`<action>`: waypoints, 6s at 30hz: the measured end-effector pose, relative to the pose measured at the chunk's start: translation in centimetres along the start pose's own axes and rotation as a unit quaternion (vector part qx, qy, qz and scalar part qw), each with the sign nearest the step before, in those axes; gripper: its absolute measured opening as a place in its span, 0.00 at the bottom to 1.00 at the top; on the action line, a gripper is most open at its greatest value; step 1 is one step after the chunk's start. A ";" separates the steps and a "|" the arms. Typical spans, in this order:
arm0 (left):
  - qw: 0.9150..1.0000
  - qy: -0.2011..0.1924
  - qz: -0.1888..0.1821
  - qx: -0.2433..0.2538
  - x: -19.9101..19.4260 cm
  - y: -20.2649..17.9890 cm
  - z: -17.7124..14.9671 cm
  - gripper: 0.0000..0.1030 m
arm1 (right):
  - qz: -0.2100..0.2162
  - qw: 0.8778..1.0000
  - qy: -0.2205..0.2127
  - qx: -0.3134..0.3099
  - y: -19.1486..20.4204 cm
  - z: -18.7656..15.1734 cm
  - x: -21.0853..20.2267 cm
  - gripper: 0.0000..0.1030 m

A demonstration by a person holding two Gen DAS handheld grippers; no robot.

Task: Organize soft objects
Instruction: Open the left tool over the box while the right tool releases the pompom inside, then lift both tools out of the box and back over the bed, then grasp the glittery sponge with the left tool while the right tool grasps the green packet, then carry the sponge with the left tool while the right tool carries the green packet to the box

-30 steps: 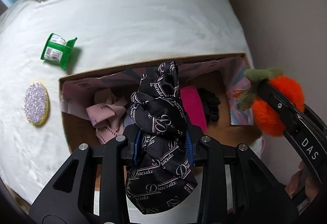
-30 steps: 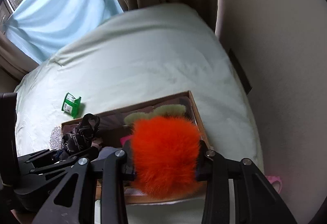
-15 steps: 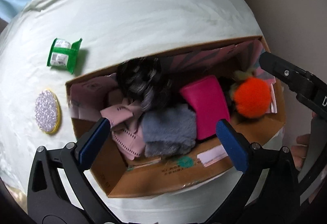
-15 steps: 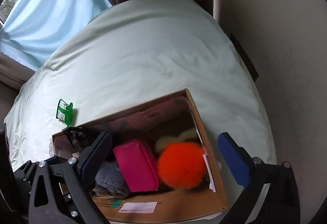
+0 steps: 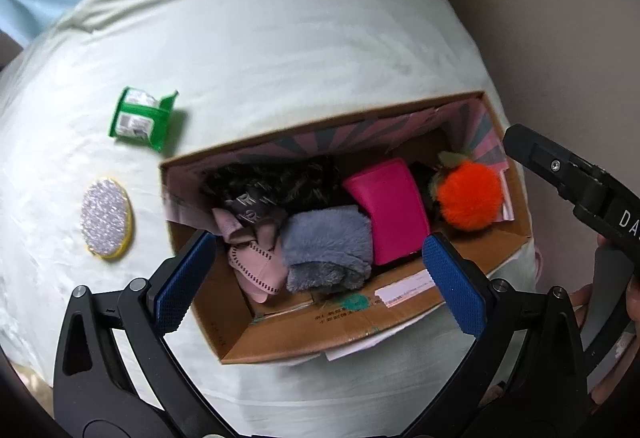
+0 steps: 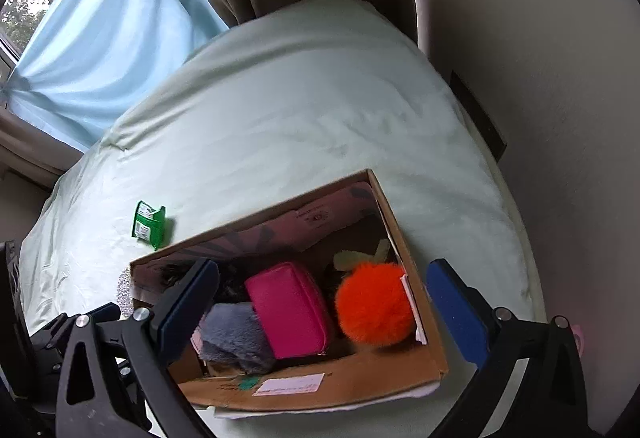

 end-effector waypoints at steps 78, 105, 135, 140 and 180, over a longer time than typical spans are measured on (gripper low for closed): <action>0.998 -0.049 -0.003 -0.034 2.3 32.5 -2.6 0.99 | 0.009 0.917 0.014 -0.400 35.6 0.8 15.2 1.00; 0.999 0.030 0.036 -0.024 13.9 31.6 -4.4 0.81 | 0.032 0.793 0.197 -0.576 37.6 -6.9 29.5 0.54; 0.997 -0.065 -0.005 -0.037 -3.5 31.6 -6.1 0.32 | 0.048 0.887 0.124 -0.442 40.7 -4.6 15.1 0.32; 0.995 -0.095 -0.005 -0.027 -9.1 32.2 -6.1 0.32 | 0.051 0.916 0.092 -0.388 41.6 -4.4 8.6 0.32; 0.995 -0.086 -0.050 -0.003 -9.2 2.6 1.1 0.32 | 0.011 0.997 0.039 -0.061 6.9 -1.4 -6.3 0.32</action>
Point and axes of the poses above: each gripper's, at about its wrist camera, not at the fingertips, and x roughly the way its jaws point, y to its left, z to its top, the point moved 9 cm from there along x, roughly the way its jaws point, and after that the axes turned 2 degrees about -y, right-handed, at the moved point
